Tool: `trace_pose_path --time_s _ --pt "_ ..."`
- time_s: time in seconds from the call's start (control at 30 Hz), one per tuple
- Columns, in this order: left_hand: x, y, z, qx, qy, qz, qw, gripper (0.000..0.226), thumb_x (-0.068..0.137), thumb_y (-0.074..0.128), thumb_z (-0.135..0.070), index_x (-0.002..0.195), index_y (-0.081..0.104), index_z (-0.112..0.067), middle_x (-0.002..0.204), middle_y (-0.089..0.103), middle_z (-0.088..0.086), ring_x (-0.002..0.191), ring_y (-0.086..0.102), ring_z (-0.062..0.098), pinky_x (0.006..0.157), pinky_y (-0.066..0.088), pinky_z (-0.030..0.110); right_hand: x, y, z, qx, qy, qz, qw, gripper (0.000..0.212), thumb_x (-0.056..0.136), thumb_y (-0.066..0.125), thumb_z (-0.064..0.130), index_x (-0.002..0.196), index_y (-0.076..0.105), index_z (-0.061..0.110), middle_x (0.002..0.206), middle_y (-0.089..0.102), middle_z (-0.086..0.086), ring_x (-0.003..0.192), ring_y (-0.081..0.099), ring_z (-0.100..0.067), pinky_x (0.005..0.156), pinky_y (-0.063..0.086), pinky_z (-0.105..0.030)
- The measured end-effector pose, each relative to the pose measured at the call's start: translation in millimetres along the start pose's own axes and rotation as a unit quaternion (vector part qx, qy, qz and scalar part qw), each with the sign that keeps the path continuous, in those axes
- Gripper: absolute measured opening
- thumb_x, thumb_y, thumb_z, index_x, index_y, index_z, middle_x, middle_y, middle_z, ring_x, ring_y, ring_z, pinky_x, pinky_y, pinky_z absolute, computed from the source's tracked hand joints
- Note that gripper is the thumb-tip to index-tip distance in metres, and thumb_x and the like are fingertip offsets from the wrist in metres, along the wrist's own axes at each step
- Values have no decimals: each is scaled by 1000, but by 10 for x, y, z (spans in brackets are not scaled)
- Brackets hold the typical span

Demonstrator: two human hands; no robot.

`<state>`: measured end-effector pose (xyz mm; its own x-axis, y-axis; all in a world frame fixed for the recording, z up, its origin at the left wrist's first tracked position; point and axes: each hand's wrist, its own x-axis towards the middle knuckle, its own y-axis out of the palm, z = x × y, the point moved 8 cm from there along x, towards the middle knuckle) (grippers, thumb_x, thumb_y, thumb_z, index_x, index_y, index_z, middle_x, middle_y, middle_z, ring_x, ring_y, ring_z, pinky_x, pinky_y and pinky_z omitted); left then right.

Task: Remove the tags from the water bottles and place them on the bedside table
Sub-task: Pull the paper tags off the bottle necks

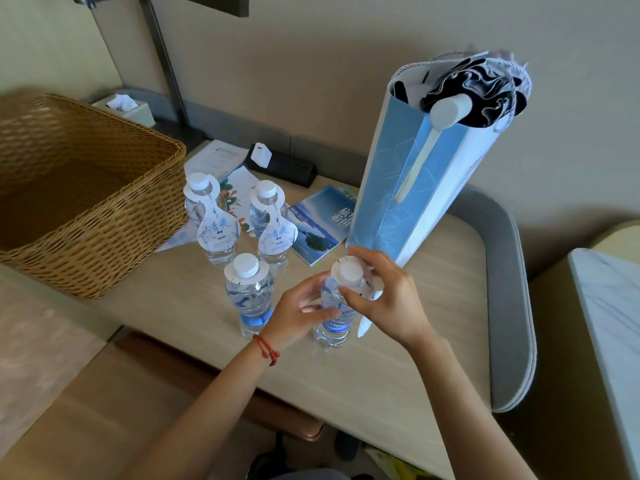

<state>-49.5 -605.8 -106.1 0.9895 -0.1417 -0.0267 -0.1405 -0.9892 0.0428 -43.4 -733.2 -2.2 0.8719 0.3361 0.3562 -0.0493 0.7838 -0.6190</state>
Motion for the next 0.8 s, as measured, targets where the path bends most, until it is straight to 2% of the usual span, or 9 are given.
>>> trace_pose_path --time_s 0.1,0.2,0.3,0.5,0.67,0.73,0.8 --pt "10 -10 18 -7 -2 -3 1000 53 69 75 -13 114 55 -33 116 64 -3 112 59 15 87 50 24 25 -7 45 -4 -8 1 1000 52 71 76 15 120 56 14 114 62 -1 98 57 -13 82 44 -16" --pt "22 -23 44 -9 -5 -7 1000 55 71 75 -4 112 55 -36 114 64 -7 112 58 15 84 50 21 49 -6 69 -3 -9 2 1000 52 72 75 14 120 56 13 114 62 -2 98 57 -11 81 44 -13" --pt "17 -28 42 -7 -2 -3 1000 54 72 74 -3 109 57 -39 109 66 -16 107 60 6 80 50 19 53 -27 71 5 -4 -5 1000 50 72 75 15 119 57 13 114 63 -2 99 57 -11 83 44 -13" --pt "6 -10 6 -3 -6 4 1000 51 64 77 -24 107 58 -43 108 67 -19 108 60 5 81 50 19 28 -76 61 6 7 -17 1000 48 73 75 14 118 58 16 111 63 2 95 56 -6 81 42 -5" --pt "7 -13 11 -1 -7 6 1000 63 57 79 -38 114 55 -37 118 63 -6 114 57 13 89 50 27 -18 -270 -48 21 29 -61 998 47 73 75 16 116 58 19 108 65 4 92 59 -6 81 47 -12" --pt "0 -7 -4 3 -8 10 1000 66 54 81 -44 114 55 -38 116 64 -12 112 58 9 87 50 24 -90 -358 -197 28 57 -80 995 47 72 75 17 116 58 21 107 65 6 92 60 -5 82 47 -12" --pt "-10 -6 -16 12 -8 9 1000 63 56 80 -41 113 54 -41 111 65 -19 109 59 4 81 50 18 -210 -393 -419 23 100 -93 990 45 71 75 17 113 60 23 105 66 7 90 60 -6 82 48 -14"
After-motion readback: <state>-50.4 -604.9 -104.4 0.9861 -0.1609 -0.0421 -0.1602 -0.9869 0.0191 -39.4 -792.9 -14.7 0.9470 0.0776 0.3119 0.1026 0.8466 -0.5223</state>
